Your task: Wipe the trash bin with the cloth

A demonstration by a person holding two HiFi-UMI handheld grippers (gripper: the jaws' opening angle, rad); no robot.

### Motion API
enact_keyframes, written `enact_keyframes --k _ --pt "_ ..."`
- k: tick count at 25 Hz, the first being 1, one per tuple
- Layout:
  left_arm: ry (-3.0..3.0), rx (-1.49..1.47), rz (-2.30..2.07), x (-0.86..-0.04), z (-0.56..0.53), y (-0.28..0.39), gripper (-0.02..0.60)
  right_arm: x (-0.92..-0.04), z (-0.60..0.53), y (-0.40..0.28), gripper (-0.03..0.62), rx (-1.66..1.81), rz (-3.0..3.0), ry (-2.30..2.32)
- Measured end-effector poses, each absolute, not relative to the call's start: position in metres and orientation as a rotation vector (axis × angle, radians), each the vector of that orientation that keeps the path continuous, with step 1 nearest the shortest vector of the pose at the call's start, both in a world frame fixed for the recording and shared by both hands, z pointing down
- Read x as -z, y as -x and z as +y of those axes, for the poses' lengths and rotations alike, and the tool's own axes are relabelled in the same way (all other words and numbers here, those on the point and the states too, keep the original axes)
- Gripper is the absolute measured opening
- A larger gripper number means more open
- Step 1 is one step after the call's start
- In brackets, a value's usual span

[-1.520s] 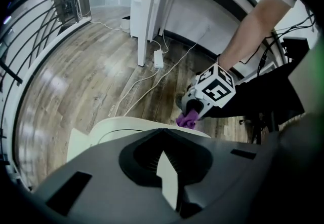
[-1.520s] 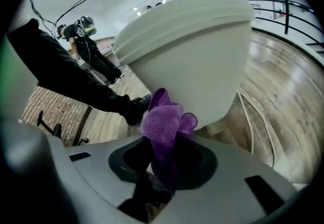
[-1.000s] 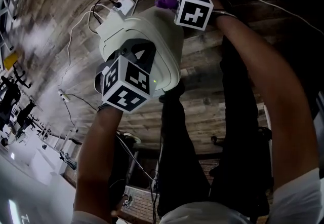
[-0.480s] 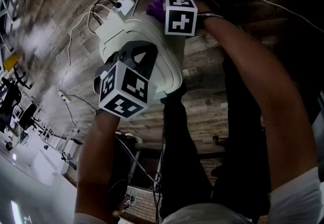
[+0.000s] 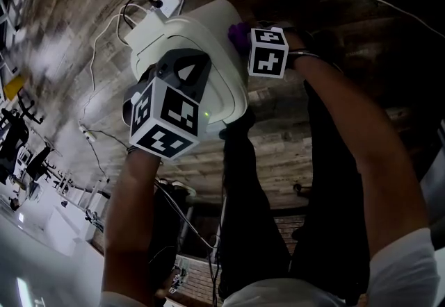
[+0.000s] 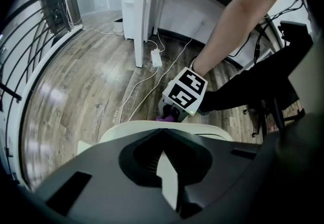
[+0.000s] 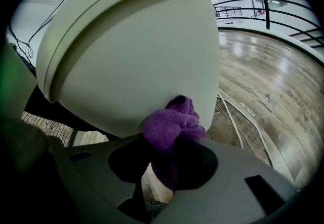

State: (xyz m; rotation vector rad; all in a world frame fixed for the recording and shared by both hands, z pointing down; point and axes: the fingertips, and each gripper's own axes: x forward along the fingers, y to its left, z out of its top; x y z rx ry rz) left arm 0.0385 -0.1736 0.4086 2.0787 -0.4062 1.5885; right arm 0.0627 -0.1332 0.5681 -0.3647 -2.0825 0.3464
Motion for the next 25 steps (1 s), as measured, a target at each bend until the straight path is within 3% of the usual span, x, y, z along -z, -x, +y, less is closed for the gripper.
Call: enact_keyframes --k 25 --pt "-2.082 -1.542 -0.477 -0.408 -0.174 -0.038 0.005 -0.585 -0.044 -0.101 0.110 -0.380 -1.985 0.404"
